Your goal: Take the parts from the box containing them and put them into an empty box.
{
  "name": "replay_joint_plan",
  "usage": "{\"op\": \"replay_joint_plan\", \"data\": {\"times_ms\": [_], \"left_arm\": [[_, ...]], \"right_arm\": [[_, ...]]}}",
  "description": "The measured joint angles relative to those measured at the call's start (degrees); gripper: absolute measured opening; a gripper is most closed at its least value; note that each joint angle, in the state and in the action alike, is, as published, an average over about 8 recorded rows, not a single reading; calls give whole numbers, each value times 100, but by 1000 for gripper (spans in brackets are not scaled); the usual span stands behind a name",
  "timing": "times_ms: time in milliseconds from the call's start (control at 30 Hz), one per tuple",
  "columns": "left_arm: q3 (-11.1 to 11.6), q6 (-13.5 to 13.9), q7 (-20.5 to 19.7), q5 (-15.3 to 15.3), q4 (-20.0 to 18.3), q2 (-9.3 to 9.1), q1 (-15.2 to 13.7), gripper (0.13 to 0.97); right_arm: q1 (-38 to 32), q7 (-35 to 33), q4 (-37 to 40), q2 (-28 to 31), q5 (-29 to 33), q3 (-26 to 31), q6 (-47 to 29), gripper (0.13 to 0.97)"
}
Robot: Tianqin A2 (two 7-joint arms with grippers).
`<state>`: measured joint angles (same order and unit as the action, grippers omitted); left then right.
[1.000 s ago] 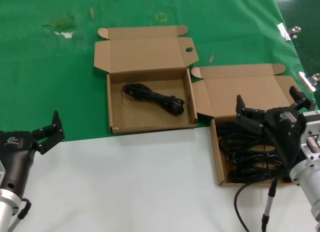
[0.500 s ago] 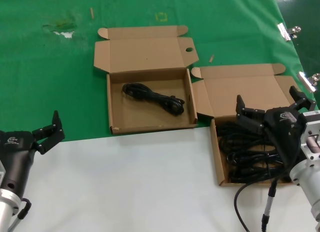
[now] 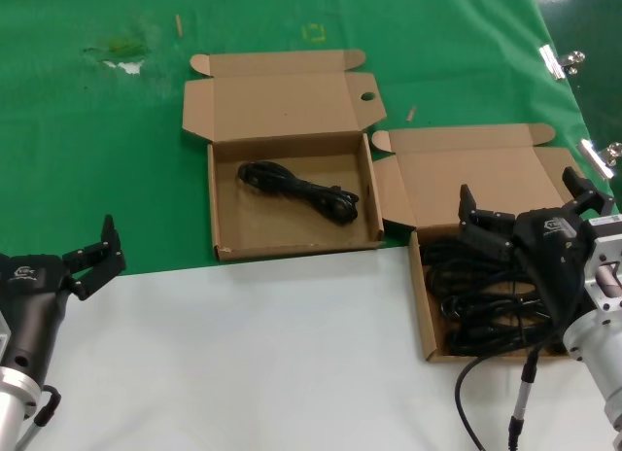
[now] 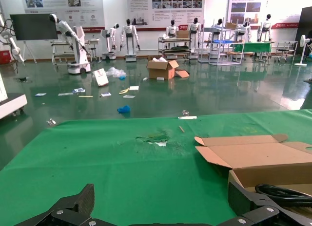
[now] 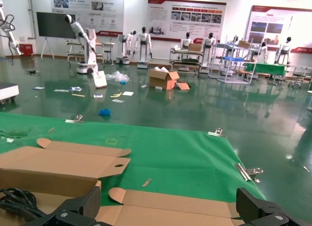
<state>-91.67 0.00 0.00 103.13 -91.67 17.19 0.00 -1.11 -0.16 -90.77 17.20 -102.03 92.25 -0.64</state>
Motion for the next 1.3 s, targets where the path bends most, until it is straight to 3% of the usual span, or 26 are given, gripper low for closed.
{"op": "replay_joint_plan", "data": {"times_ms": [1300], "left_arm": [[0, 0, 0, 0, 0, 0, 0, 966]], "right_arm": [[0, 0, 0, 0, 0, 0, 0, 966]]}}
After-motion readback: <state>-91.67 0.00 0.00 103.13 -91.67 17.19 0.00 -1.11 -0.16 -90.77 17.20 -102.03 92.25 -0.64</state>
